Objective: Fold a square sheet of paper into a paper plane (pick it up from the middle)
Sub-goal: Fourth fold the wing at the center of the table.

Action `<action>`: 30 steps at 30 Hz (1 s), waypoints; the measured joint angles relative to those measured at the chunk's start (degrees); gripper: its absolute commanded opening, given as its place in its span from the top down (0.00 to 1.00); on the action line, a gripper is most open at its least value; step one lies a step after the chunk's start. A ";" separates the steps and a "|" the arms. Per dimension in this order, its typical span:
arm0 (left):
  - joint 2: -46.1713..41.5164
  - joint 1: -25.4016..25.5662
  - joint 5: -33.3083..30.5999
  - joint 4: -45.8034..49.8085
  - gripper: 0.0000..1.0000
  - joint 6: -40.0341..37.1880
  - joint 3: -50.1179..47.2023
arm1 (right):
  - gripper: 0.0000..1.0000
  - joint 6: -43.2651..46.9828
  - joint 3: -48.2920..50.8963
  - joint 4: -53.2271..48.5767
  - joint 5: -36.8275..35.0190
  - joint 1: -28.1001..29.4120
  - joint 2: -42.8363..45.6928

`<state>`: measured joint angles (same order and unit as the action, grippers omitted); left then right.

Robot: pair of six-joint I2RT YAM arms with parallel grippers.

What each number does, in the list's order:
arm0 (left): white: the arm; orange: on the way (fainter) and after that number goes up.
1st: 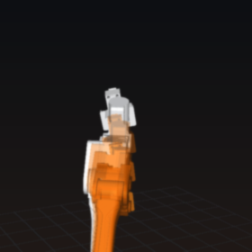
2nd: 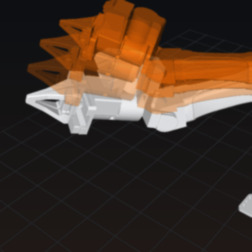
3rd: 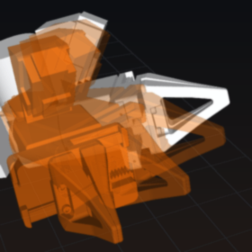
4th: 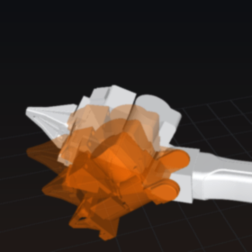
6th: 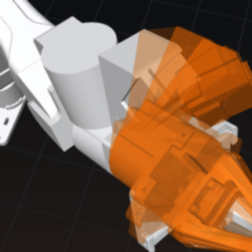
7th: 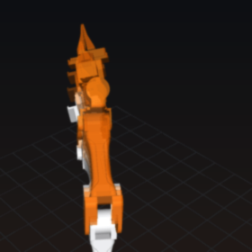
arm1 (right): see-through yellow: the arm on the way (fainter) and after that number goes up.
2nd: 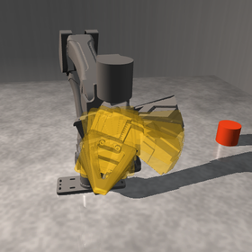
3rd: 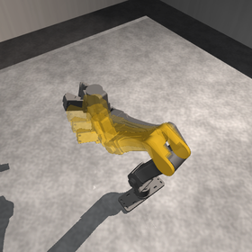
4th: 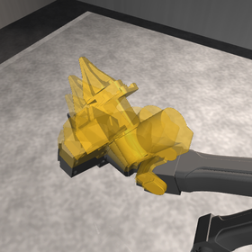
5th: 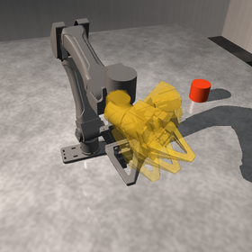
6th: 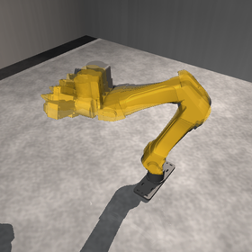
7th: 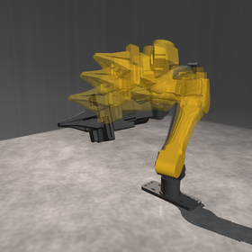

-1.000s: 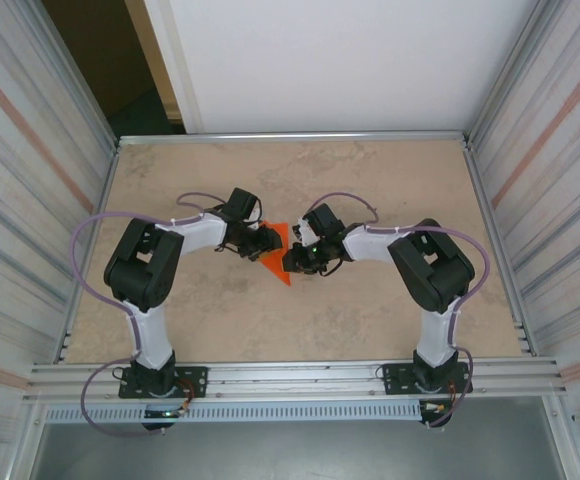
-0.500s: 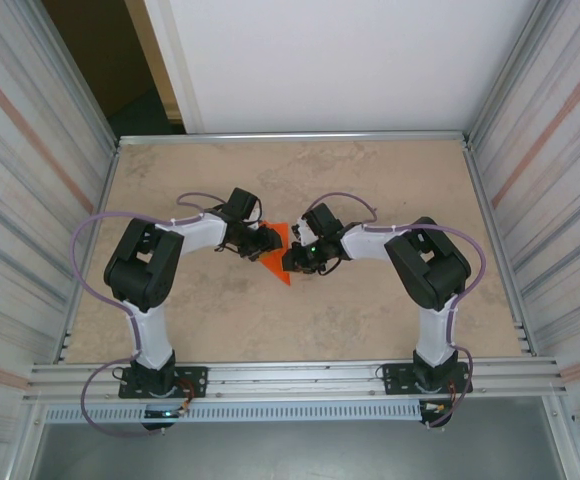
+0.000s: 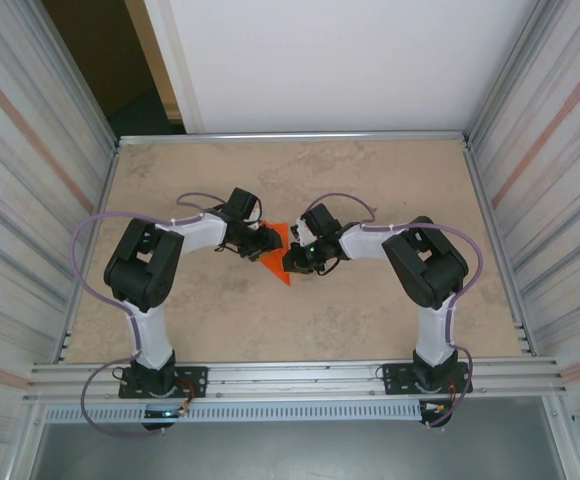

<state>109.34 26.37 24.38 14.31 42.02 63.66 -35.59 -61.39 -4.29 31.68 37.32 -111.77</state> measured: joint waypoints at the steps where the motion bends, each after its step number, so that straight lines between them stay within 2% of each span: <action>1: 0.00 0.00 -0.02 0.00 0.59 0.00 0.00 | 0.90 -0.02 0.00 0.02 0.09 -0.11 -0.09; 12: -0.07 0.00 0.02 -0.04 0.59 0.00 0.00 | 0.93 0.00 0.00 1.09 4.35 -1.53 -1.42; 24: -1.38 -0.20 1.25 -0.98 0.55 -0.87 -0.31 | 0.94 -0.02 -1.51 -0.33 8.48 -2.80 -3.26; 30: -6.38 -1.68 1.40 -2.29 0.57 -2.08 -1.29 | 0.95 -0.02 -1.79 -0.85 8.72 -2.97 -3.43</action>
<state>102.96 24.69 25.78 12.01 39.94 62.37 -35.62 -63.18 -5.15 40.40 34.35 -115.20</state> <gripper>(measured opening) 0.443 0.058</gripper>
